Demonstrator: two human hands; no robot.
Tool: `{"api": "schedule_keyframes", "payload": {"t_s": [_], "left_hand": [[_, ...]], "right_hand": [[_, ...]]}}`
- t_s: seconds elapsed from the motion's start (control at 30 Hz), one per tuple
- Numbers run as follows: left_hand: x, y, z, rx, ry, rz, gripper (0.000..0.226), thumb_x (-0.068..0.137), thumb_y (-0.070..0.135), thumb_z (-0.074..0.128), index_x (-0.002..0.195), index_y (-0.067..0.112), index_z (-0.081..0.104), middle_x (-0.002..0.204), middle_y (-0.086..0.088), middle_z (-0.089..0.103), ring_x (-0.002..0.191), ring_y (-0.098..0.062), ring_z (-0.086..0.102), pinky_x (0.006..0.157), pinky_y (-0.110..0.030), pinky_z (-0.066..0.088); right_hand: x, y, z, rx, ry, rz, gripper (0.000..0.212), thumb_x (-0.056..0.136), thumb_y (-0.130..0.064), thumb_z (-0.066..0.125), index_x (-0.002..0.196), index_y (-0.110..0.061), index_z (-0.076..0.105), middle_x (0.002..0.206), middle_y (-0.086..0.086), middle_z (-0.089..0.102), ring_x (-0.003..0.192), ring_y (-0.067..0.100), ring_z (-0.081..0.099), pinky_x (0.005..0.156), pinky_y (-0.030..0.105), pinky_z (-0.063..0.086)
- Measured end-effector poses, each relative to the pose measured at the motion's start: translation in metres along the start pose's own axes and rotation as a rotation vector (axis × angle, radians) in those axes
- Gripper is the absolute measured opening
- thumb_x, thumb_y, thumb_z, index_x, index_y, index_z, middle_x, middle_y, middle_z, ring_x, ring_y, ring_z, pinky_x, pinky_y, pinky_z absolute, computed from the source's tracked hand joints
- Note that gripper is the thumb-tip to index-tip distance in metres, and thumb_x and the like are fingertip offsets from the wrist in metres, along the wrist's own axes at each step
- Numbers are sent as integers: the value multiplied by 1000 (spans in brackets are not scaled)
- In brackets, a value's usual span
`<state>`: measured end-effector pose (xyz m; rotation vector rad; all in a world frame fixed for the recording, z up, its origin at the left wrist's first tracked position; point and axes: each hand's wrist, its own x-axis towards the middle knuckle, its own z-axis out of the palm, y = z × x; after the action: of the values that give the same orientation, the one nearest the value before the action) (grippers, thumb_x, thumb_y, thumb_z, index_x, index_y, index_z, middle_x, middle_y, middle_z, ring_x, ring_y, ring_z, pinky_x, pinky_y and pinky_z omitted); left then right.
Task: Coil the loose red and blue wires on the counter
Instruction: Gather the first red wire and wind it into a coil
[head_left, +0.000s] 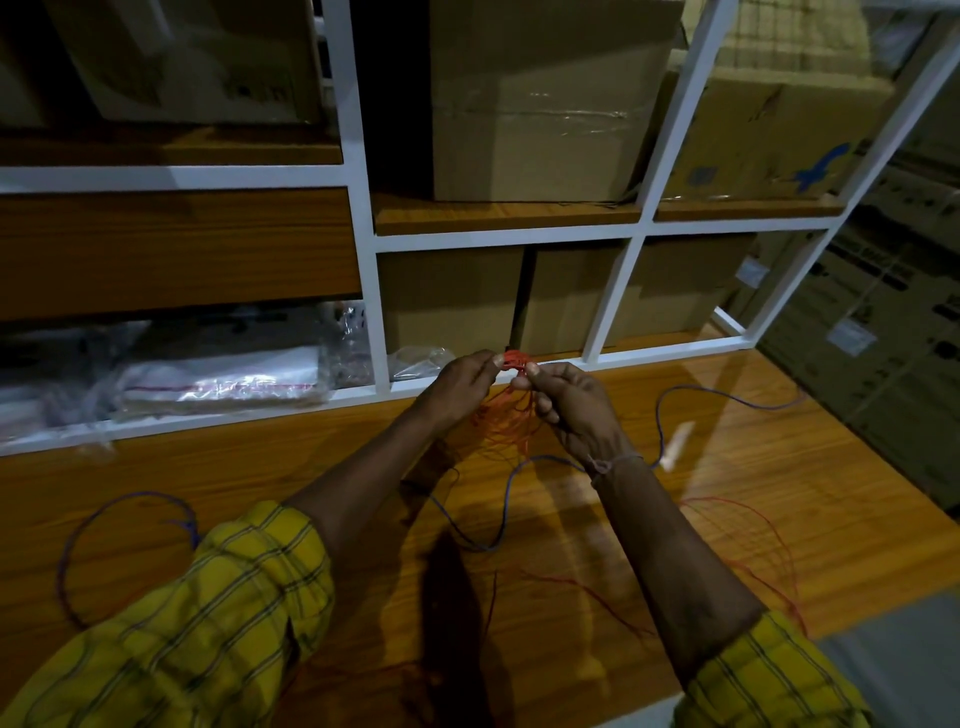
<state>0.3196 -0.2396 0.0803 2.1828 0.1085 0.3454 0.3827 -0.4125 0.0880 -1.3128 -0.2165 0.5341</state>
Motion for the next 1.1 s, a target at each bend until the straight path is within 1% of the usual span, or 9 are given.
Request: {"api": "schedule_keyframes", "payload": {"t_s": [0.17,0.5,0.57,0.67,0.77,0.83,0.93,1.03,1.1], "left_hand": [[1,0,-2,-42,21,-9,30,112,37,37,108,21,61,77,8,54,69,-10,51,63,-29,39],[1,0,-9,-5,29,20,19,112,35,38,105,25,53,80,8,53,72,-8,50,67,-31,39],[0,-1,-10,3,21,19,22,112,35,38,109,21,55,80,9,53,73,-8,50,66,-31,40],[1,-3,-9,8,11,25,23,111,35,37,112,20,55,82,6,54,74,-11,51,67,-32,41],[1,-2,-9,-19,0,33,18,112,31,38,107,24,53,82,4,54,74,-10,50,66,-31,41],[0,0,-9,-42,-2,32,18,111,30,38,108,23,54,81,8,53,71,-6,49,62,-27,39],[1,1,-9,-53,-2,26,22,111,33,37,110,20,55,78,8,51,67,-6,46,59,-27,37],[3,0,-9,-58,3,36,22,111,34,38,109,20,55,77,7,50,65,-8,45,60,-29,37],[4,0,-9,-59,7,44,21,111,34,38,108,22,55,75,7,50,64,-8,45,60,-30,37]], "right_hand": [[-3,-4,3,39,4,24,11,95,-13,71,94,-6,62,89,14,76,47,6,45,39,17,34],[-4,-10,5,-43,-45,-3,16,95,-13,70,106,-4,61,94,19,76,54,8,50,42,18,36],[-8,-16,4,-32,-103,-15,12,98,-9,65,108,-3,65,97,19,76,64,11,60,50,19,42],[-13,-24,2,76,-215,-29,30,102,-15,55,122,5,66,113,24,73,92,21,72,76,26,55],[-13,-27,0,269,-368,-5,43,97,-8,40,131,14,56,130,34,63,119,37,66,99,36,56],[-13,-28,2,294,-402,-11,43,96,1,37,134,15,51,134,35,60,128,40,61,106,39,53],[-14,-31,7,201,-304,-78,29,101,5,50,128,11,58,124,30,69,119,34,69,101,35,57],[-10,-31,9,126,-212,-120,21,100,-4,59,117,5,68,103,20,77,94,22,76,78,24,62],[-7,-31,10,30,-156,-128,20,101,-10,61,112,4,70,89,14,77,75,15,73,64,20,57]]}}
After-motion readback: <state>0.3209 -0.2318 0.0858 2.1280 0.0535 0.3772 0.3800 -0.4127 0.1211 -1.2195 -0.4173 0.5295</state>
